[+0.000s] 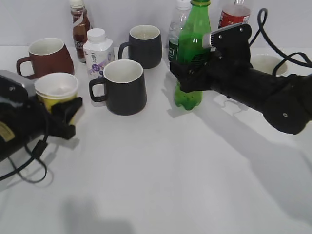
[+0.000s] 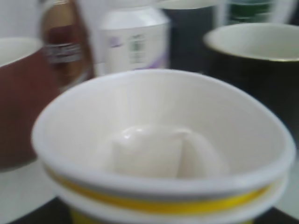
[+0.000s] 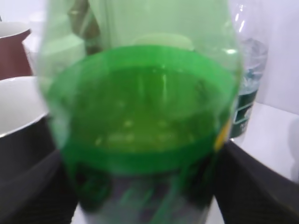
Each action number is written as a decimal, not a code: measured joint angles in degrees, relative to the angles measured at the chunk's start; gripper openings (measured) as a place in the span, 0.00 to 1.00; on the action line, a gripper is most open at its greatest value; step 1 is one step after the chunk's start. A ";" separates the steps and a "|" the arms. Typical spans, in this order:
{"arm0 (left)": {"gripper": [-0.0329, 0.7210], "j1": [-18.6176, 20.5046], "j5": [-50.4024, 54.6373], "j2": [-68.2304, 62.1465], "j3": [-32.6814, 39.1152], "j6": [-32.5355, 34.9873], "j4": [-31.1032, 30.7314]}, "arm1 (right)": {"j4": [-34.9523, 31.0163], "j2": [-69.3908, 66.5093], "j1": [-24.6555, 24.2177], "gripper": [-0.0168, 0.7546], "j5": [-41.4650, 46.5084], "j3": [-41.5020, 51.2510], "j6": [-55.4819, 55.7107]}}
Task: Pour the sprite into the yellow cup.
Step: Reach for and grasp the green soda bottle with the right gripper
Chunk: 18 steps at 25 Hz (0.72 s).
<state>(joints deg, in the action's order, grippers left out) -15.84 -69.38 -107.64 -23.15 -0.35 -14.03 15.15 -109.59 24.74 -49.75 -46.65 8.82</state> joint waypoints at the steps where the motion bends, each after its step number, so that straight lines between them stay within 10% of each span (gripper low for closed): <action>1: 0.53 0.00 0.07 0.73 0.63 0.00 -2.11 | 0.00 -0.25 0.00 0.78 0.08 -0.45 0.04; 10: 0.53 -0.06 0.08 3.63 1.53 -4.77 -24.31 | 5.06 -0.94 0.00 0.58 1.10 -2.51 1.10; 18: 0.53 -6.18 0.12 3.63 0.88 -5.75 -25.50 | 7.17 -0.94 0.00 0.58 1.10 -2.58 1.31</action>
<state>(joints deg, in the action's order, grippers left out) -22.02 -69.26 -104.00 -22.26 -6.10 -39.52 22.33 -110.53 24.74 -48.66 -49.23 10.13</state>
